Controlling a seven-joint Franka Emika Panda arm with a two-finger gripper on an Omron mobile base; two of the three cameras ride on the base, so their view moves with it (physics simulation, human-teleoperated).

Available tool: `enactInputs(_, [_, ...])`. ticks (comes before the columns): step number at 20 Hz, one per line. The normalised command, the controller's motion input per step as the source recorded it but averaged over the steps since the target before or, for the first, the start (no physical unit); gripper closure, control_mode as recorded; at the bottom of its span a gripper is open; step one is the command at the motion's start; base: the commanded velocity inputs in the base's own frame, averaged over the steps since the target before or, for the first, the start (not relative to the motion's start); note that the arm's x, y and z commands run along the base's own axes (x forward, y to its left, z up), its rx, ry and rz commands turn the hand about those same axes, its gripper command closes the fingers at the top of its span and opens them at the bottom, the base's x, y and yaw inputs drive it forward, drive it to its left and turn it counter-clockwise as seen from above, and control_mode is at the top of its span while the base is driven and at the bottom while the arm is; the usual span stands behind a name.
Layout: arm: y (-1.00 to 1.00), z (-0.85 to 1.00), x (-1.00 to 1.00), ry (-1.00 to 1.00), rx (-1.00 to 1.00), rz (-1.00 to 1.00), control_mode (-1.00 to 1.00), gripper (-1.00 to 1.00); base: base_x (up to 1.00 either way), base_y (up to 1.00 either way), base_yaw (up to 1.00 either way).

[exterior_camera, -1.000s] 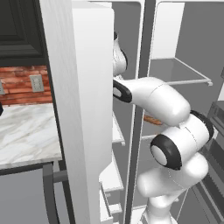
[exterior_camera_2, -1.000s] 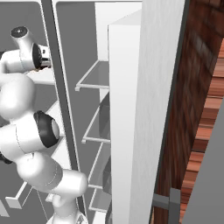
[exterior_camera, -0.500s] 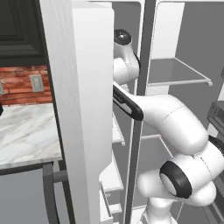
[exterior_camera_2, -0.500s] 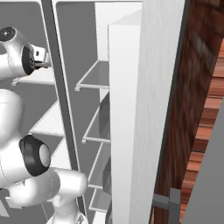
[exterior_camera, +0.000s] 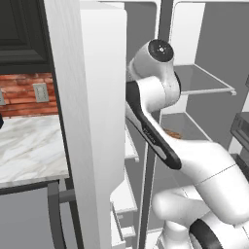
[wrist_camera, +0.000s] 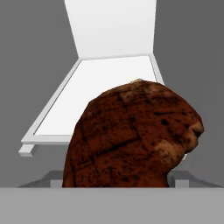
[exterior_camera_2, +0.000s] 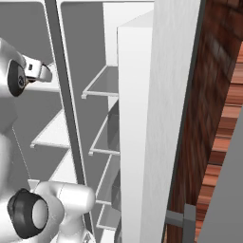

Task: Pick up the frozen steak from the freezer, place it on any shelf in the fridge, and close the fridge and freezer doors when done.

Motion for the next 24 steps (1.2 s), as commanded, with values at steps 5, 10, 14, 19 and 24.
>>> enactInputs(5, [-0.02,0.0,-1.0,-0.02,0.01,-0.01,-1.0,1.0,0.0,0.0,0.0])
enactInputs(10, [-0.17,0.0,-1.0,-0.01,0.02,-0.03,-1.0,1.0,0.0,0.0,0.0])
enactInputs(14, [-0.33,0.0,-1.0,0.0,0.0,-0.05,-1.0,1.0,0.0,0.0,0.0])
enactInputs(19, [-0.54,0.0,-1.0,0.0,0.0,-0.11,-1.0,1.0,0.0,0.0,0.0])
enactInputs(24, [-0.89,0.01,-1.0,0.0,0.0,-0.24,-1.0,1.0,0.0,0.0,0.0])
